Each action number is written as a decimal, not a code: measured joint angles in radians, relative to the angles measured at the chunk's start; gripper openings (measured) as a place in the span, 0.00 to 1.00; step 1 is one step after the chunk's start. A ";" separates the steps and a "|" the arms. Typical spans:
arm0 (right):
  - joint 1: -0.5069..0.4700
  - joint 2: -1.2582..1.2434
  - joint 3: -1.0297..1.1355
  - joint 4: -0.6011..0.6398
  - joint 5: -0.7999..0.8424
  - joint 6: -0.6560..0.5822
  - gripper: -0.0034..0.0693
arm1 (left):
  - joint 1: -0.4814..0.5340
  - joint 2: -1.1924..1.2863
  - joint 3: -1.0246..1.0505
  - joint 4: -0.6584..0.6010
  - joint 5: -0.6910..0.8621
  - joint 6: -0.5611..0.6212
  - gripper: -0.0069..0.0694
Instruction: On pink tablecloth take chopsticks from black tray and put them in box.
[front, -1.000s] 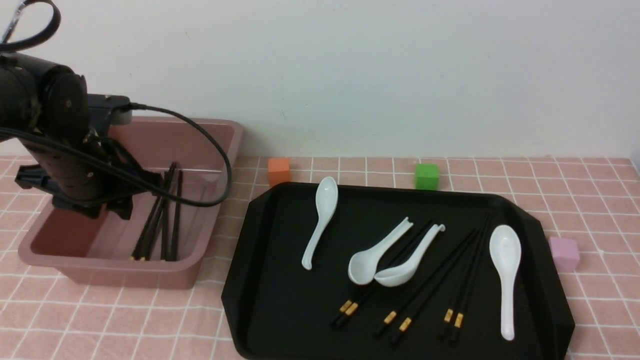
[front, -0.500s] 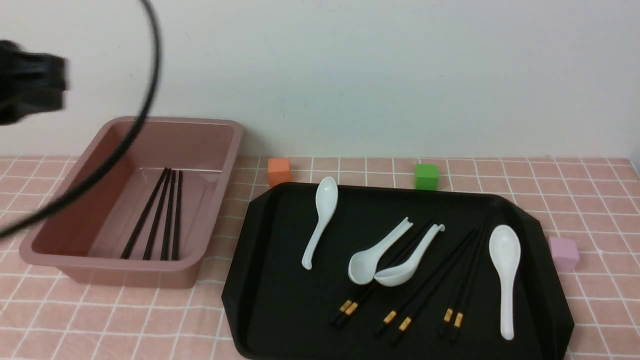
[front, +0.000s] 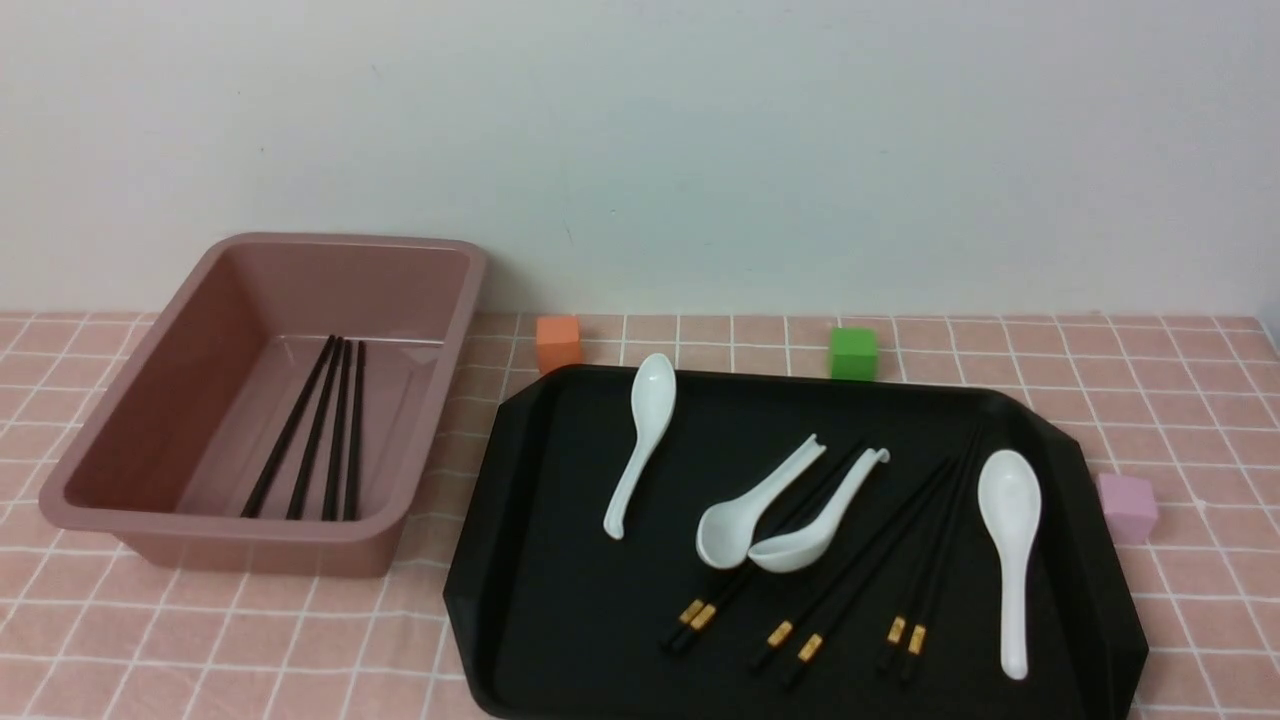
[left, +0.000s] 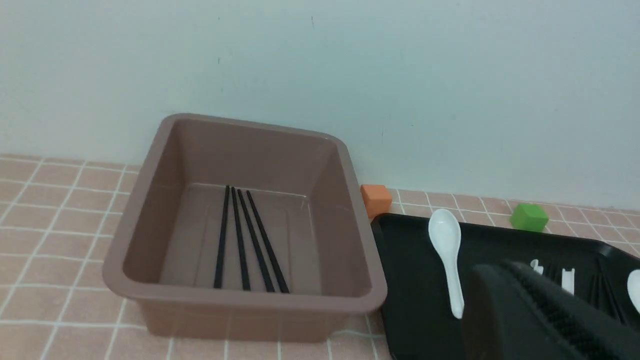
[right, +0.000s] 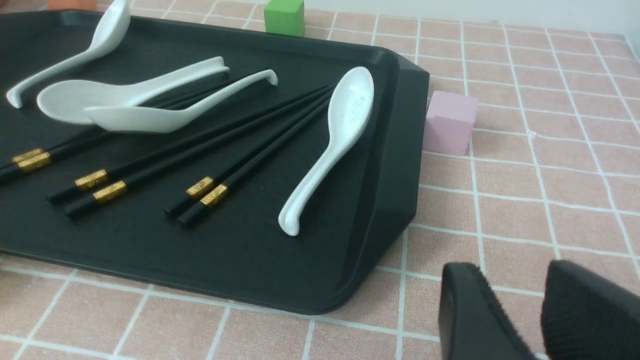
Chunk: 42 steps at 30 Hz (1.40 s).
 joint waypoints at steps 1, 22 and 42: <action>0.000 0.000 0.000 0.000 0.000 0.000 0.38 | 0.000 -0.025 0.025 -0.006 -0.012 0.000 0.07; 0.000 0.000 0.000 0.000 0.000 0.000 0.38 | 0.000 -0.102 0.165 -0.027 -0.003 0.000 0.07; 0.000 0.000 0.000 0.000 0.000 0.000 0.38 | 0.104 -0.134 0.315 0.009 -0.144 -0.031 0.07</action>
